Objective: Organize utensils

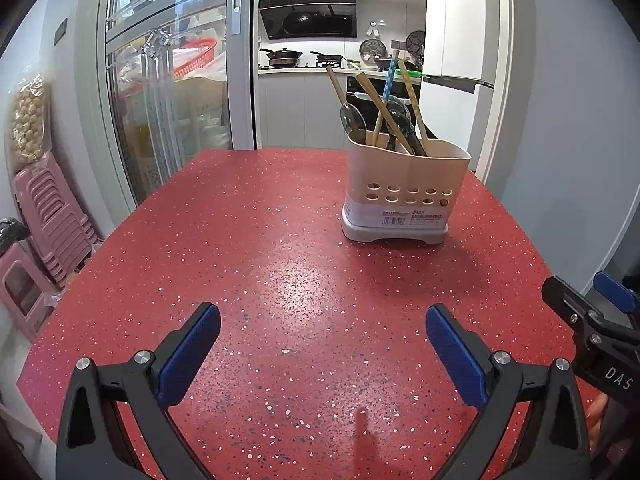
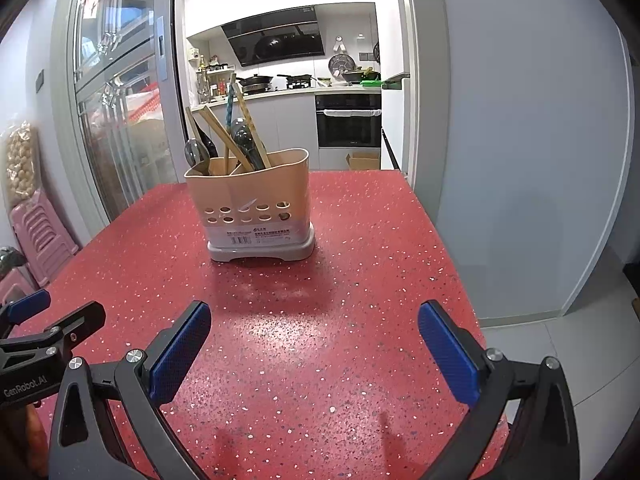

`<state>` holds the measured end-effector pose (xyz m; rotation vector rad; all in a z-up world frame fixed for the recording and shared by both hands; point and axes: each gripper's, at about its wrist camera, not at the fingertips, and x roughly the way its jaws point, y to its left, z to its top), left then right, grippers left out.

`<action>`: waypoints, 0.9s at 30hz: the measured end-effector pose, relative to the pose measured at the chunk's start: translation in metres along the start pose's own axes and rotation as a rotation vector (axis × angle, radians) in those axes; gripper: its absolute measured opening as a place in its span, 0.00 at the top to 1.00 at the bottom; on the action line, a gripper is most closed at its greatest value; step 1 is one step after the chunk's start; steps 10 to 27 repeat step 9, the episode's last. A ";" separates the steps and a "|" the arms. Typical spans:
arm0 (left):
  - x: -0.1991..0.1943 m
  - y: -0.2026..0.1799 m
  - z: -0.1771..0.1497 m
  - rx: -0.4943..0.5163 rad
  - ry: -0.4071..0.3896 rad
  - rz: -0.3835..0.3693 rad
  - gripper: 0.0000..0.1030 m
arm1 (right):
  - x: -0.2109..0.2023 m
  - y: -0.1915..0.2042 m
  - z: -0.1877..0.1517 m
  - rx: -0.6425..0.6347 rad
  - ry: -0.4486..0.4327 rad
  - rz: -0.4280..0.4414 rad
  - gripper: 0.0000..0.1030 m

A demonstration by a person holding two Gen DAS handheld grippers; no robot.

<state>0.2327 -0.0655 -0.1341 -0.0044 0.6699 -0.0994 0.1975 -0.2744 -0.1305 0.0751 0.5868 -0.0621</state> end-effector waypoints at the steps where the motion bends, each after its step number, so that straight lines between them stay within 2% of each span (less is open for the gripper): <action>1: 0.000 0.001 0.000 -0.004 0.003 -0.004 0.00 | 0.000 0.000 0.000 -0.001 0.001 0.001 0.00; 27: 0.003 0.004 -0.003 -0.008 -0.001 -0.008 0.00 | 0.004 0.001 -0.002 0.007 0.020 0.007 0.00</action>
